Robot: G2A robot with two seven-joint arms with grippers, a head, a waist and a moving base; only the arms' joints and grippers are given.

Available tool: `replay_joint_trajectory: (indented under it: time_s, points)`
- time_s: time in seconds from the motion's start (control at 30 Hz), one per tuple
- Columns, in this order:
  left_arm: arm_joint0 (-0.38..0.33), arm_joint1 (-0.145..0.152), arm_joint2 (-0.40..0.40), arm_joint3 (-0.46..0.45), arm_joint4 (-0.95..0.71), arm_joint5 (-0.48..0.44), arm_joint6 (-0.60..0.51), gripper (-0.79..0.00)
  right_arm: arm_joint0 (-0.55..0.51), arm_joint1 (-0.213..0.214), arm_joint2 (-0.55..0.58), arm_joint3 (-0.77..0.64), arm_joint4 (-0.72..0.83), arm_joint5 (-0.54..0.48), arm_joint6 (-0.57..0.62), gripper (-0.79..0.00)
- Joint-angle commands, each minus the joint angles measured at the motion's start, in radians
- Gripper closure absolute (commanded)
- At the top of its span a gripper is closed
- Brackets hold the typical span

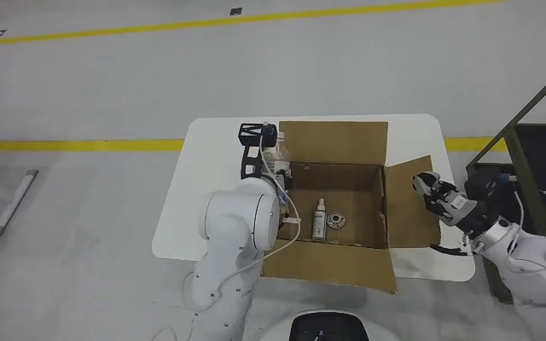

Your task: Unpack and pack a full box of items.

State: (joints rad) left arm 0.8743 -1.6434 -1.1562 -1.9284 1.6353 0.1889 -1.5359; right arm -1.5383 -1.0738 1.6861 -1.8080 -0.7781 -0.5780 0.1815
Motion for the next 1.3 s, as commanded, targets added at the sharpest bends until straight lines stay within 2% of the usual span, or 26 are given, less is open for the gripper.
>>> replay_joint_trajectory:
  time_s: [0.0, 0.27, 0.33, 0.43, 0.63, 0.8, 0.97, 1.13, 1.27]
  points:
    - [0.000, 0.000, 0.000, 0.000, 0.000, 0.000, 0.000, 0.000, 0.000, 0.000, -0.001, 0.000, -0.001, 0.000, 0.000, 0.000]
    - [0.007, 0.001, -0.001, -0.003, 0.000, -0.007, 0.020, 0.000, 0.000, 0.000, -0.001, 0.000, -0.001, 0.000, 0.000, 0.000]
    - [0.025, 0.005, -0.018, -0.033, 0.011, -0.039, 0.052, 0.000, -0.002, -0.001, -0.003, -0.002, -0.001, 0.008, -0.002, 0.000]
    - [0.032, 0.010, -0.063, -0.098, 0.006, -0.074, 0.036, 0.000, -0.010, -0.001, -0.007, -0.014, -0.019, 0.016, -0.011, 0.000]
    - [0.036, 0.027, -0.152, -0.189, 0.069, -0.217, 0.000, 0.000, -0.027, -0.003, -0.021, -0.026, -0.051, 0.033, -0.025, 0.000]
    - [0.091, 0.042, -0.206, -0.091, 0.160, -0.345, 0.000, 0.000, -0.031, -0.005, -0.036, -0.033, -0.068, 0.049, -0.032, 0.000]
    - [0.142, 0.052, -0.187, 0.017, 0.196, -0.463, 0.027, 0.000, -0.037, -0.006, -0.040, -0.041, -0.079, 0.063, -0.038, 0.000]
    - [0.165, 0.057, -0.185, 0.162, 0.247, -0.444, 0.112, 0.000, -0.052, -0.006, -0.034, -0.049, -0.085, 0.079, -0.048, 0.000]
    - [0.166, 0.057, -0.184, 0.170, 0.246, -0.439, 0.117, 0.000, -0.063, -0.006, -0.022, -0.055, -0.086, 0.089, -0.056, 0.000]
